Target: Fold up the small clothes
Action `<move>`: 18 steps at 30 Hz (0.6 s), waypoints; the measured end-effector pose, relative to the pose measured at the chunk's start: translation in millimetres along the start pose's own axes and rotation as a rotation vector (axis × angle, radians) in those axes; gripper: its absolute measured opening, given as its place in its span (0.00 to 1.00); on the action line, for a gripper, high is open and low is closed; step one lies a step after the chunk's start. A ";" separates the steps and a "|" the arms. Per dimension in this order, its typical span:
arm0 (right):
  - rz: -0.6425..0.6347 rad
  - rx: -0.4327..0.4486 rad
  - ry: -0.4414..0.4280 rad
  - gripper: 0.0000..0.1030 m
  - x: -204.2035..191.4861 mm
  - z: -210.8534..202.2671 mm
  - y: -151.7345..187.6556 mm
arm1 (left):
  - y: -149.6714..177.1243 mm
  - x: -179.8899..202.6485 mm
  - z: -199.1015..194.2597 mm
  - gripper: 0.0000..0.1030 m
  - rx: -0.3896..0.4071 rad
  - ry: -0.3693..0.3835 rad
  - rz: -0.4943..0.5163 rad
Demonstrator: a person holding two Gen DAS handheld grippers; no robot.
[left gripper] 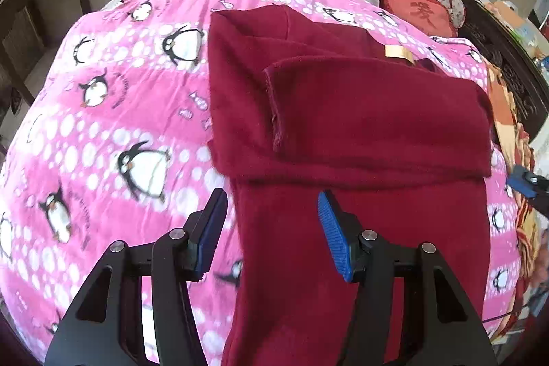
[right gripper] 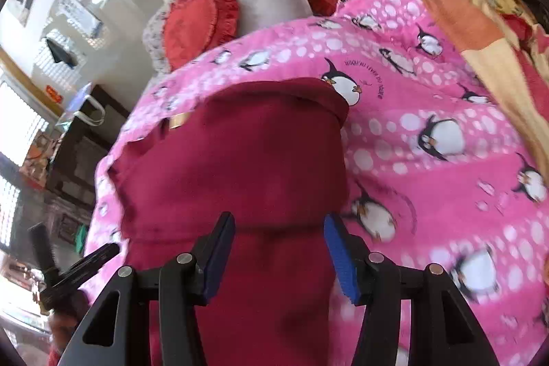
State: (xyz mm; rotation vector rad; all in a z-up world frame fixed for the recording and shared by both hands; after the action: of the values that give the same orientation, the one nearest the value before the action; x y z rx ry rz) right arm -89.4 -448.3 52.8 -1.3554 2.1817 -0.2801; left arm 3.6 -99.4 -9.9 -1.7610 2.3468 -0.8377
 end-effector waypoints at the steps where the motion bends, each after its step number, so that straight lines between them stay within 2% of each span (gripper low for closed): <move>1: -0.008 0.004 -0.004 0.51 -1.3 -14.6 4.4 | 2.4 0.0 -3.1 0.53 0.000 0.001 0.002; 3: -0.028 0.009 0.000 0.53 -3.9 -43.7 13.2 | 9.5 -0.1 -10.3 0.53 0.005 -0.001 0.011; 5: -0.039 0.004 0.012 0.60 -0.8 -65.3 24.5 | 18.9 0.2 -15.8 0.53 0.003 -0.002 0.026; 8: -0.066 -0.008 0.040 0.62 3.6 -91.0 44.3 | 32.8 0.4 -22.3 0.53 0.001 0.003 0.032; 13: -0.097 -0.056 0.076 0.62 6.6 -101.6 85.6 | 54.5 -0.5 -32.3 0.53 -0.006 0.011 0.021; 18: -0.121 -0.147 0.051 0.62 1.9 -93.1 146.0 | 89.4 0.8 -47.8 0.54 -0.058 0.078 0.027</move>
State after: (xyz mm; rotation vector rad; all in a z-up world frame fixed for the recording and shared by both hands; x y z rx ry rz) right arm -252.6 -391.6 63.8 -1.5811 2.2020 -0.2044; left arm -92.2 -66.0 -11.6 -1.7453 2.4619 -0.8582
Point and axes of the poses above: each gripper's, at about its wrist camera, not at the fingertips, and z roughly the way its jaws point, x to its right, y to its underside, the point moved 10 cm from there along z, roughly the way its jaws point, and after that the axes turned 6 degrees about y, right-handed, at the moved point
